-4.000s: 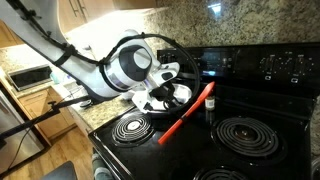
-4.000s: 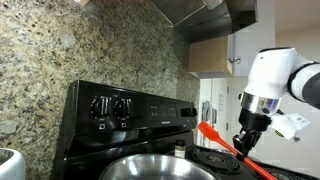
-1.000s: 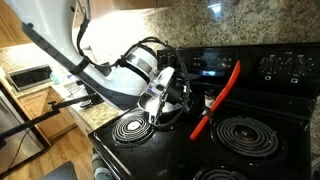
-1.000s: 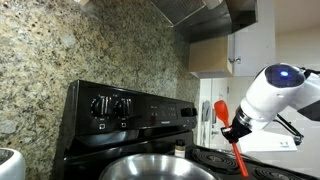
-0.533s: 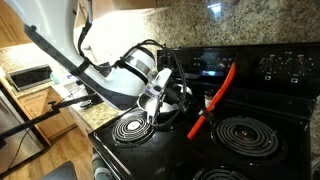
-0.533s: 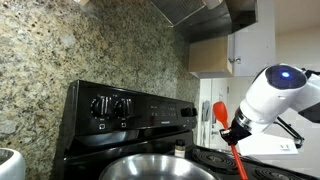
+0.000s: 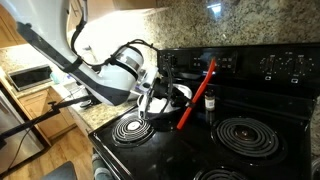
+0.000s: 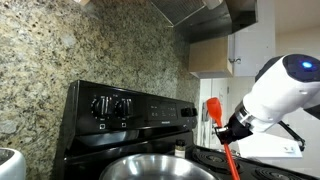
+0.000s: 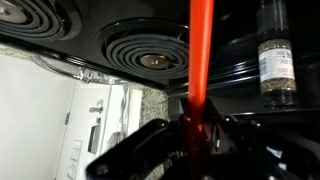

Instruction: Take the red spoon and mix the content in the pot

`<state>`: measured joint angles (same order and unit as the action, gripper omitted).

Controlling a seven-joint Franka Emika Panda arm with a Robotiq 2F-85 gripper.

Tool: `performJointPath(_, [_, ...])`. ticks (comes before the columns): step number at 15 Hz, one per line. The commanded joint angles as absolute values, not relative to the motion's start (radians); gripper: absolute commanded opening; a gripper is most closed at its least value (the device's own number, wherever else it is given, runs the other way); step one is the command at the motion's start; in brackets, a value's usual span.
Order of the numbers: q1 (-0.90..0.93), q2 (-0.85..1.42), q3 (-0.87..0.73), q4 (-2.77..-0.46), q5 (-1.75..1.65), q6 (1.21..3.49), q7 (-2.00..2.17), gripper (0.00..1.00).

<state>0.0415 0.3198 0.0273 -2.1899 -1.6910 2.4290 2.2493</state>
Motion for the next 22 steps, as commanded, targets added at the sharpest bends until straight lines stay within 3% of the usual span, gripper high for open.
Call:
performJointPath(1, [0.064, 0.196, 0.065, -2.294, -1.762, 2.370, 2.336, 0.04])
performJointPath(8, [0.127, 0.072, 0.146, -2.409, -1.807, 2.264, 2.428, 0.04])
performJointPath(19, [0.236, 0.171, 0.257, -2.383, -1.954, 2.142, 2.566, 0.04])
performJointPath(20, [0.229, 0.155, 0.257, -2.398, -1.908, 2.158, 2.521, 0.16])
performJointPath(22, [0.229, 0.168, 0.259, -2.393, -1.928, 2.158, 2.538, 0.16])
